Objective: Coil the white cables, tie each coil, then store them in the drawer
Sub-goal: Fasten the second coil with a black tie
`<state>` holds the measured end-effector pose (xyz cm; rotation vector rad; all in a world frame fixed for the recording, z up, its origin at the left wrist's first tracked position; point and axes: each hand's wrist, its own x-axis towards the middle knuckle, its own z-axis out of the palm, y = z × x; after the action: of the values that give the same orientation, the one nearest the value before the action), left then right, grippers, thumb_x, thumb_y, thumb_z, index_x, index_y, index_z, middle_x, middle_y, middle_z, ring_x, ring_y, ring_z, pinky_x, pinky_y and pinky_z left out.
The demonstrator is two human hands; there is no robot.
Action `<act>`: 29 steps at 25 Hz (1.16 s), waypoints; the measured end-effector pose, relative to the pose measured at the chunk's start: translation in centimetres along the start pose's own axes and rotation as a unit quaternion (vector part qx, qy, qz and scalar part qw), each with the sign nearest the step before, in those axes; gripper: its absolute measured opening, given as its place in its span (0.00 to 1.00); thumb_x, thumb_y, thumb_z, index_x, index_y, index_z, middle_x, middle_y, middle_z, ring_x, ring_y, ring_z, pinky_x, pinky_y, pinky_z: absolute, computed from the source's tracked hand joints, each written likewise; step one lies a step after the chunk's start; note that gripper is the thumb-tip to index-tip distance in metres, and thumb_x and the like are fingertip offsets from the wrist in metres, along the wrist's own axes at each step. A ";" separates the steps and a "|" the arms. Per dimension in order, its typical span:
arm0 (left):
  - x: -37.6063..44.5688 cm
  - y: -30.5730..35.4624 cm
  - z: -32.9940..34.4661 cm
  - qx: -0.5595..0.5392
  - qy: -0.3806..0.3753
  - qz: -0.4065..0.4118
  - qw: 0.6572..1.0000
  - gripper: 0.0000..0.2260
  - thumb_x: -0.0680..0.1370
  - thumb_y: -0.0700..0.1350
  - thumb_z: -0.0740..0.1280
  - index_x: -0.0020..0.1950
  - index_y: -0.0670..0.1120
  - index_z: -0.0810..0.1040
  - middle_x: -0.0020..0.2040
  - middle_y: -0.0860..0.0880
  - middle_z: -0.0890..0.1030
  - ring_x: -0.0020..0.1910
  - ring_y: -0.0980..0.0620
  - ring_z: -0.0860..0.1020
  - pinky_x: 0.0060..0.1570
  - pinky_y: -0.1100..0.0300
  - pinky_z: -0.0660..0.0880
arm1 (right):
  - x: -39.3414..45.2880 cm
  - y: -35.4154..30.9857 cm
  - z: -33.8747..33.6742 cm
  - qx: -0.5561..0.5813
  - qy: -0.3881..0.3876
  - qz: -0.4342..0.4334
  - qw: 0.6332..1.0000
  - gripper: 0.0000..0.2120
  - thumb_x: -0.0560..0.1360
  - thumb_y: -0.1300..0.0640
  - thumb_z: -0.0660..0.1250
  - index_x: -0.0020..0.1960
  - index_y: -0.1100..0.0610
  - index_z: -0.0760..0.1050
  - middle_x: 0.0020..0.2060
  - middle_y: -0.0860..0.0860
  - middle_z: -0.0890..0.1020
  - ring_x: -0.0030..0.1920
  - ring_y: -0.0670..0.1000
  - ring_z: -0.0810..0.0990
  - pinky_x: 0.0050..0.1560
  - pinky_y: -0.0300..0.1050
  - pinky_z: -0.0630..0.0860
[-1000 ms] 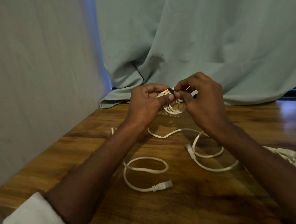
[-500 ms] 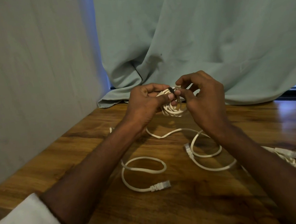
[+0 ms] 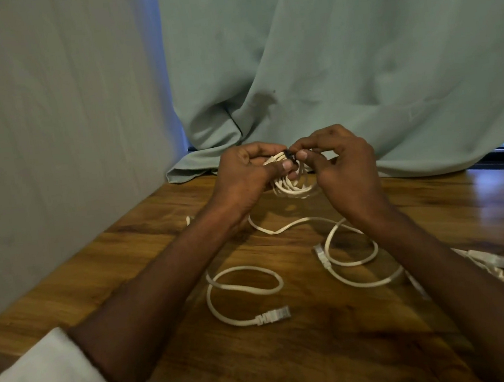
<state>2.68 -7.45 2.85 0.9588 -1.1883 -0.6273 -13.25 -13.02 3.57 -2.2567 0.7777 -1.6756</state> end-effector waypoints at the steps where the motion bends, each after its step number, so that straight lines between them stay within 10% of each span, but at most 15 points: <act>1: 0.0 0.1 -0.1 -0.003 0.001 -0.002 1.000 0.13 0.75 0.31 0.74 0.59 0.35 0.83 0.47 0.37 0.87 0.46 0.39 0.87 0.50 0.49 0.85 | 0.1 -0.2 0.0 0.016 -0.003 0.018 1.000 0.07 0.77 0.59 0.73 0.51 0.50 0.87 0.49 0.45 0.84 0.51 0.43 0.82 0.51 0.48 0.81; 9: 0.1 0.5 -0.3 0.041 -0.031 0.058 0.997 0.14 0.75 0.31 0.75 0.60 0.36 0.83 0.48 0.39 0.88 0.46 0.41 0.88 0.51 0.50 0.84 | 0.2 -1.6 -0.6 0.192 -0.006 0.156 0.969 0.04 0.76 0.63 0.73 0.50 0.59 0.85 0.41 0.50 0.87 0.40 0.42 0.85 0.41 0.34 0.78; 16: 0.4 1.1 -0.7 0.017 -0.021 0.042 0.999 0.14 0.77 0.32 0.72 0.62 0.37 0.81 0.50 0.39 0.88 0.48 0.42 0.87 0.54 0.47 0.83 | 1.4 -1.1 -1.2 0.169 -0.116 0.204 0.957 0.12 0.80 0.51 0.71 0.63 0.51 0.82 0.51 0.51 0.87 0.54 0.51 0.86 0.57 0.50 0.82; 29: 0.3 0.3 0.4 -0.275 -0.155 -0.110 0.943 0.13 0.86 0.41 0.59 0.68 0.37 0.72 0.42 0.46 0.73 0.40 0.52 0.76 0.50 0.55 0.80 | 1.5 0.0 -0.4 0.422 -0.103 0.348 0.831 0.11 0.84 0.62 0.63 0.61 0.64 0.80 0.39 0.57 0.79 0.34 0.49 0.78 0.55 0.55 0.79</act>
<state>2.42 -7.69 3.28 0.5251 -1.0935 -1.2505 -13.27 -13.76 4.94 -1.2696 0.5351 -1.0660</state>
